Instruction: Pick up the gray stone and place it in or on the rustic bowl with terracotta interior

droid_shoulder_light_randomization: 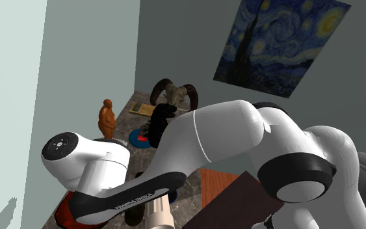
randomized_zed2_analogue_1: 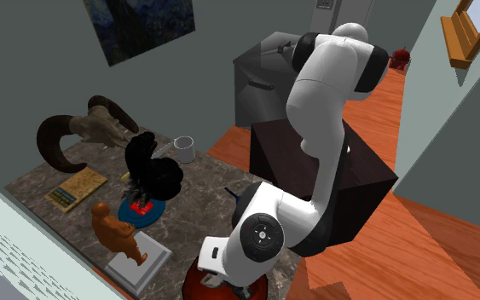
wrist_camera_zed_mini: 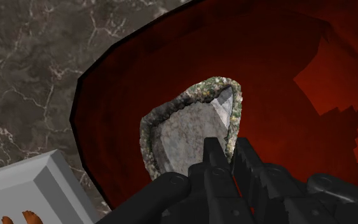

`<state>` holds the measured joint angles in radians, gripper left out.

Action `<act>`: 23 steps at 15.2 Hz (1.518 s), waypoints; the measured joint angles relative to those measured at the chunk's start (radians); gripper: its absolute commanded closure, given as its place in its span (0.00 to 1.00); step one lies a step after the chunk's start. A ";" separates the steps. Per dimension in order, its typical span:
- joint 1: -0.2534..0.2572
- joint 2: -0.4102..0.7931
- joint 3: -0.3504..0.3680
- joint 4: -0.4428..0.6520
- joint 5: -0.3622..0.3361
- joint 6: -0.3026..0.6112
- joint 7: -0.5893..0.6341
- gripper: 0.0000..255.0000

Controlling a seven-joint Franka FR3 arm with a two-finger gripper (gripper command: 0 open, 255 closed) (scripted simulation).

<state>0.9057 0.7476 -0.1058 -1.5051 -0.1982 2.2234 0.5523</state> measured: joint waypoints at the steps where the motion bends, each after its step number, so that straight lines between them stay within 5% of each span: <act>1: 0.000 0.002 0.000 -0.002 0.000 0.003 0.001 1.00; 6: 0.001 0.004 0.000 -0.003 0.000 0.007 0.002 1.00; 7: 0.001 0.004 0.000 -0.003 0.000 0.007 0.002 0.00; 23: 0.016 -0.066 0.003 0.012 0.002 -0.079 0.000 0.00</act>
<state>0.9216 0.6819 -0.1023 -1.4930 -0.1958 2.1441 0.5524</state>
